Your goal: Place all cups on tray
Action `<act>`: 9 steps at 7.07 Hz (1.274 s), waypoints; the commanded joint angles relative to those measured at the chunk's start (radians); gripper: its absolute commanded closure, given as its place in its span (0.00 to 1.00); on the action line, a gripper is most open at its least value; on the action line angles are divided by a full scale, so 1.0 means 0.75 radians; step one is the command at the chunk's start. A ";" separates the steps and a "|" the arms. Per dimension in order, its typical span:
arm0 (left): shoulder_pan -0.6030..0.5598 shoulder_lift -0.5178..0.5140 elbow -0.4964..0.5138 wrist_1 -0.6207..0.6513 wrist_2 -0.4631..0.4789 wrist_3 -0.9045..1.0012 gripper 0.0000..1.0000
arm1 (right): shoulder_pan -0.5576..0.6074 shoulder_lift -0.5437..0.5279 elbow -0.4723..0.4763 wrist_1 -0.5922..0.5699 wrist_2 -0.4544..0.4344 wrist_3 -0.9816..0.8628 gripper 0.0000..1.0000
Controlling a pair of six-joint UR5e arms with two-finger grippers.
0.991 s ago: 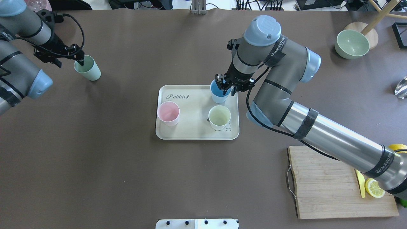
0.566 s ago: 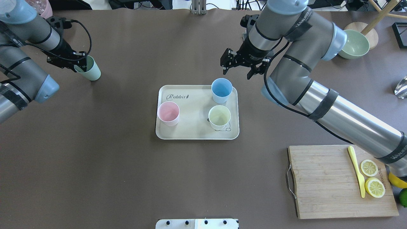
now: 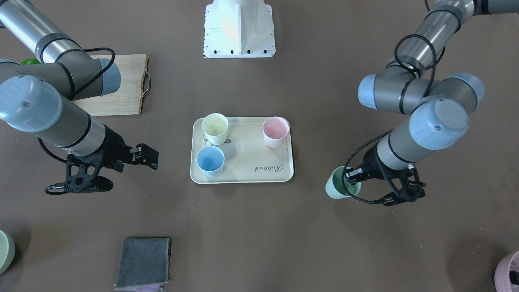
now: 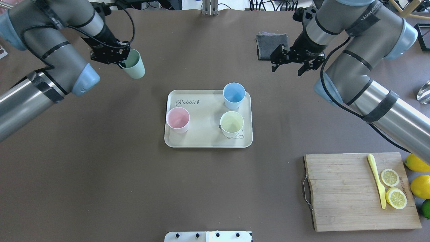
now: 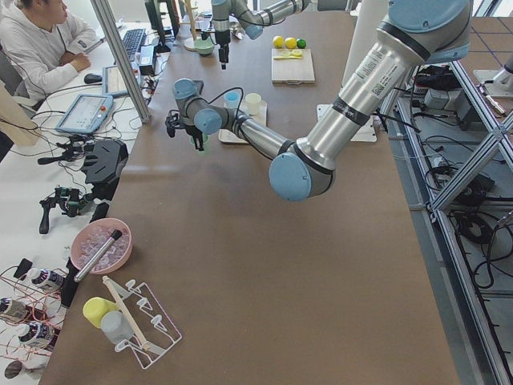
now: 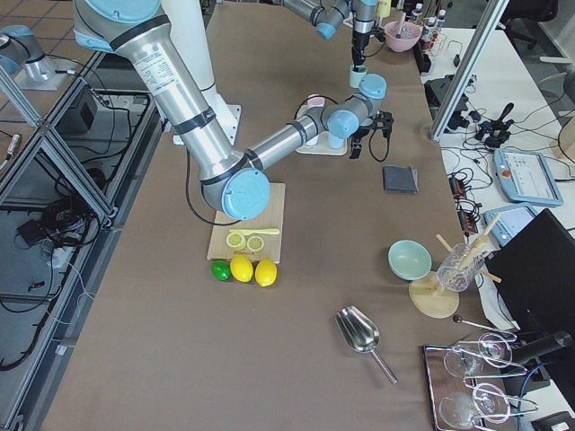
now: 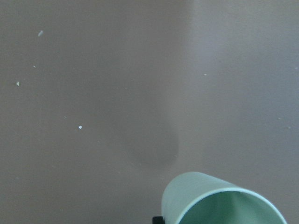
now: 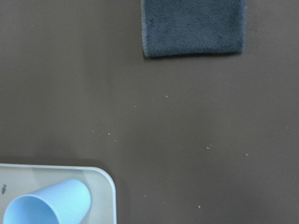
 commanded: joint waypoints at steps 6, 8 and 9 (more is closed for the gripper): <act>0.274 -0.120 -0.043 0.038 0.198 -0.286 0.02 | 0.147 -0.189 0.081 -0.001 0.008 -0.235 0.00; 0.115 0.014 -0.344 0.349 0.123 0.003 0.02 | 0.206 -0.274 0.138 -0.001 0.016 -0.305 0.00; 0.046 0.173 -0.506 0.385 0.121 0.191 0.02 | 0.247 -0.346 0.171 -0.001 0.016 -0.364 0.00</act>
